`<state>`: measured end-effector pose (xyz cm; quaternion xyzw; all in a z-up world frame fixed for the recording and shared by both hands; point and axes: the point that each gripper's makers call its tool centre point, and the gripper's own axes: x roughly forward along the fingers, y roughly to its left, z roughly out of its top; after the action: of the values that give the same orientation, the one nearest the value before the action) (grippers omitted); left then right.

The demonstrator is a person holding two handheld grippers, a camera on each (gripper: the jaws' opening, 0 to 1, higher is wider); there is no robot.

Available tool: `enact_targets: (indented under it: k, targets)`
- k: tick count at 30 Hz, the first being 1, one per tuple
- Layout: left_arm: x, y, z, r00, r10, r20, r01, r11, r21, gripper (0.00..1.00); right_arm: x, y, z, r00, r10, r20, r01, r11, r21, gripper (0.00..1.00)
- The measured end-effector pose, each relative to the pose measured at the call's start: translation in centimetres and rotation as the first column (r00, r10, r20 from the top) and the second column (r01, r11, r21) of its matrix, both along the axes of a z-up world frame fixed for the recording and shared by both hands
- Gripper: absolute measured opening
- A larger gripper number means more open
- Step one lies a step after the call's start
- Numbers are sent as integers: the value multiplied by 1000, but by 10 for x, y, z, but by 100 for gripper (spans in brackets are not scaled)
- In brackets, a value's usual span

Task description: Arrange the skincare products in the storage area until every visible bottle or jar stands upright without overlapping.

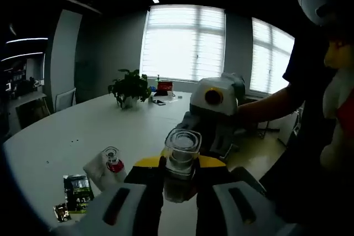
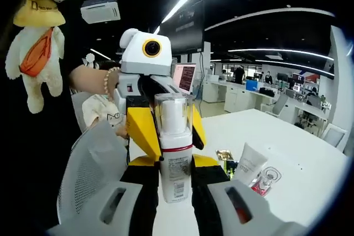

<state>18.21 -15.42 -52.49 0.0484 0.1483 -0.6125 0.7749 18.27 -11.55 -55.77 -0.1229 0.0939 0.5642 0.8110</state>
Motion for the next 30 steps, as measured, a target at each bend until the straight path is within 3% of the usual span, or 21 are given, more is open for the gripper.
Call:
enact_targets:
  k: [3, 8, 15, 16, 22, 30]
  targets:
    - [8, -2, -23, 998, 56, 5, -57, 997, 56, 16, 6, -4, -27, 999, -31, -14, 29, 995, -92, 23]
    - [15, -6, -50, 997, 80, -19, -78, 994, 72, 16, 12, -9, -56, 999, -42, -18, 38, 981, -189, 25]
    - [15, -12, -74, 997, 65, -45, -61, 994, 86, 16, 16, -18, -89, 999, -23, -41, 13, 977, -212, 24]
    - [19, -12, -85, 997, 61, -47, -57, 994, 95, 16, 17, -19, -94, 999, -20, -43, 11, 976, -218, 24]
    - [23, -16, -111, 1000, 25, -18, -22, 984, 177, 16, 25, -24, -119, 998, -52, -37, 41, 967, -250, 24]
    - [27, -19, -139, 1000, -10, -25, 16, 972, 234, 16, 29, -28, -144, 988, -137, -77, 119, 972, -203, 24]
